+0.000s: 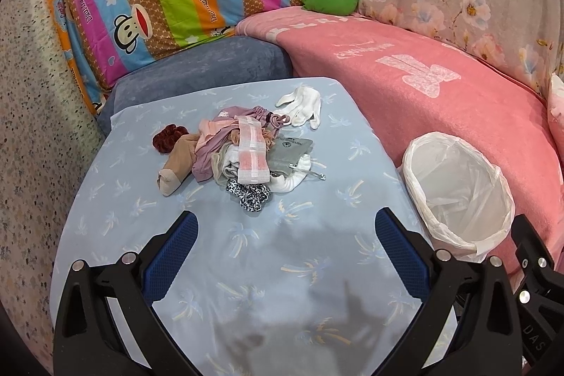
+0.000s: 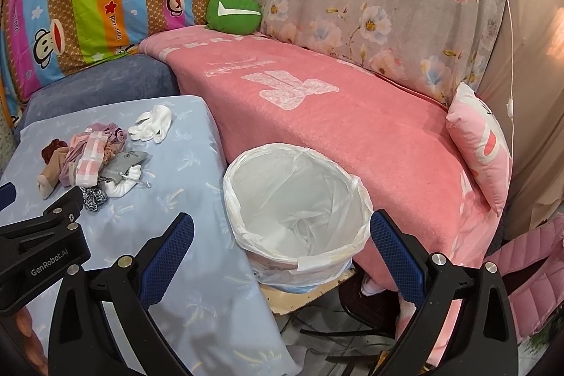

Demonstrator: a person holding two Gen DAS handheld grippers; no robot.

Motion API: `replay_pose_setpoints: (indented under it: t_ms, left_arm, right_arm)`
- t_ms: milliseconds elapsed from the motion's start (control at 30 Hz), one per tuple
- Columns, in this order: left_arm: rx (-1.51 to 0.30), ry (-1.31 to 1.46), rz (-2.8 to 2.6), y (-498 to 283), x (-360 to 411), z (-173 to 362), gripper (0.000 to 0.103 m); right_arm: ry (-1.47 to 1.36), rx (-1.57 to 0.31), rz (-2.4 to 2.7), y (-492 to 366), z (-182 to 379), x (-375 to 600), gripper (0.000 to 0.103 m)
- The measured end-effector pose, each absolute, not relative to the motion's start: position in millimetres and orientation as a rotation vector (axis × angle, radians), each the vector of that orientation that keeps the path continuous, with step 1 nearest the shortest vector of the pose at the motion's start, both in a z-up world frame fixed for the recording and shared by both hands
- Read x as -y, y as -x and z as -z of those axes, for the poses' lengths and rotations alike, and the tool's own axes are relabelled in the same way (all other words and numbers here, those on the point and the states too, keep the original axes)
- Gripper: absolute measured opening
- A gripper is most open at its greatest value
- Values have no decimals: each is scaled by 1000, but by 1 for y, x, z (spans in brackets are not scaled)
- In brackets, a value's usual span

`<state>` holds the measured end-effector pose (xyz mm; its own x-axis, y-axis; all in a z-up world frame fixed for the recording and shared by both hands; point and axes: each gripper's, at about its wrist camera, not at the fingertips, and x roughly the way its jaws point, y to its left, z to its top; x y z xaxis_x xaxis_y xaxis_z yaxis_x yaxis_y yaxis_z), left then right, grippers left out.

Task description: Collect trash

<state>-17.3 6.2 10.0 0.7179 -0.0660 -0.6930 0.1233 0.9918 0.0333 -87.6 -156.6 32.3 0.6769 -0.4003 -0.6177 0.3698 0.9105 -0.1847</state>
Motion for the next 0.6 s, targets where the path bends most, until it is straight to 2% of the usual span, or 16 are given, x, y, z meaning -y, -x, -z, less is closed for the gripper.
replay_pose_setpoints:
  t_ms: [600]
  left_arm:
    - [-772,-77,120,17,-7,-12,96]
  right_arm:
    - [48,-700,437,89,-34,155,96]
